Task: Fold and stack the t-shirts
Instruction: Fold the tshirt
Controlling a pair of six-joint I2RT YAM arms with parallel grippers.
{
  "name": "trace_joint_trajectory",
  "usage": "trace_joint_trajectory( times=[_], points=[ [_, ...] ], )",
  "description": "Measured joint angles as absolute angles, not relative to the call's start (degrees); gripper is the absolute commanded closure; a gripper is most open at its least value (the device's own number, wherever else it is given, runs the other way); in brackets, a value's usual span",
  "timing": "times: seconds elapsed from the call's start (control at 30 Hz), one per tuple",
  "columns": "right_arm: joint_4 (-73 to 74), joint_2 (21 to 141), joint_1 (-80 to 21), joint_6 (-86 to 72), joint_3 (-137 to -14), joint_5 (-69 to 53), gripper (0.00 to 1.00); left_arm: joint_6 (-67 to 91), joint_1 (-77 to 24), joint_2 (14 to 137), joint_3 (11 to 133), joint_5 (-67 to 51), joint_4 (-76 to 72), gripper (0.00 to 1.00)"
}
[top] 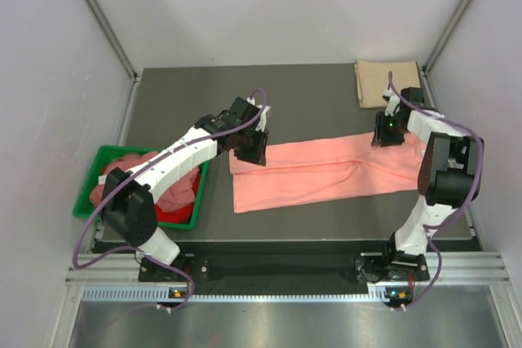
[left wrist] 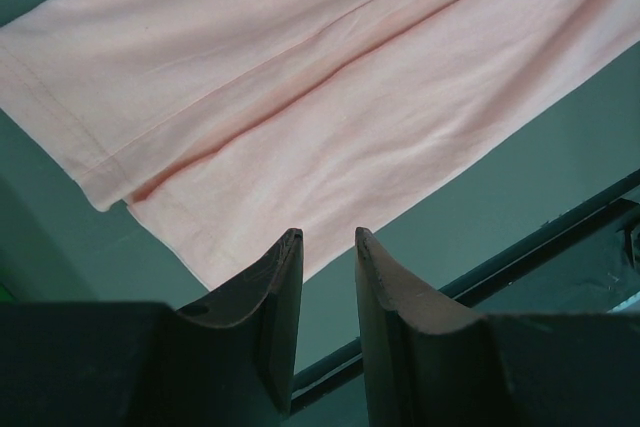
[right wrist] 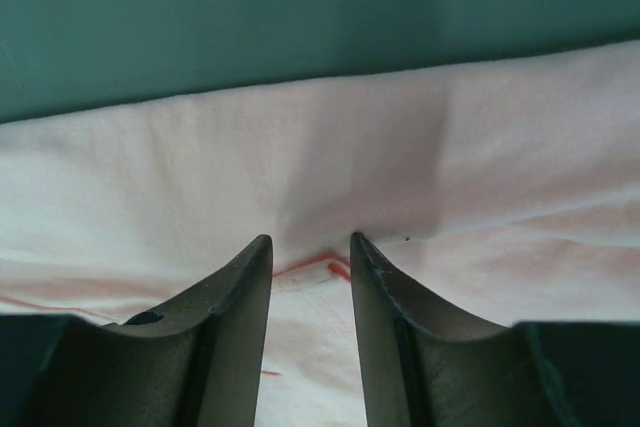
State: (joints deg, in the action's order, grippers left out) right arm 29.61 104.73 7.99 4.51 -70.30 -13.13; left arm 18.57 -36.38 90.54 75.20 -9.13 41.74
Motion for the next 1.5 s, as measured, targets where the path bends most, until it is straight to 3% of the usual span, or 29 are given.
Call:
trace_joint_trajectory(
  times=[0.13,0.2,0.23,0.33,0.8,0.9,0.93,1.03,1.2,1.4,1.5],
  points=[
    [30.13,104.79,7.9,4.01,-70.32,-12.47,0.74,18.44,-36.38,90.54,75.2,-8.97,41.74,0.67],
    [30.79,104.75,7.81,3.51,-70.3,-11.84,0.81,18.44,-36.36,90.54,75.2,-8.97,41.74,0.67],
    [31.09,104.73,7.75,3.22,-70.26,-11.55,0.9,18.44,-36.36,90.54,75.2,-8.97,41.74,0.67],
    [31.81,104.57,7.35,2.02,-70.17,-10.57,1.0,18.44,-36.36,90.54,75.2,-8.99,41.74,0.67],
    [35.81,87.11,-3.05,-14.96,-56.8,2.94,1.0,18.79,-36.38,90.5,75.2,-9.3,41.6,0.67],
    [37.04,82.06,-5.23,-18.98,-52.73,5.96,0.94,19.59,-36.38,90.5,75.2,-10.07,41.5,0.67],
    [37.41,80.38,-6.0,-20.1,-51.42,6.63,0.86,19.84,-36.36,90.5,75.2,-10.48,41.36,0.67],
    [38.48,76.49,-8.6,-22.65,-49.15,7.53,0.77,20.95,-36.38,90.52,75.18,-12.12,40.32,0.67],
    [40.45,74.17,-9.96,-26.17,-49.01,9.13,0.71,23.79,-36.58,90.72,75.0,-15.86,38.26,0.67],
    [41.69,67.9,-3.07,-29.78,-48.62,11.68,0.68,30.24,-39.33,93.23,75.02,-19.05,31.2,0.67],
    [40.47,65.58,10.13,-29.36,-47.97,10.26,0.66,34.15,-42.7,96.33,76.4,-19.2,26.83,0.67]
  ],
)
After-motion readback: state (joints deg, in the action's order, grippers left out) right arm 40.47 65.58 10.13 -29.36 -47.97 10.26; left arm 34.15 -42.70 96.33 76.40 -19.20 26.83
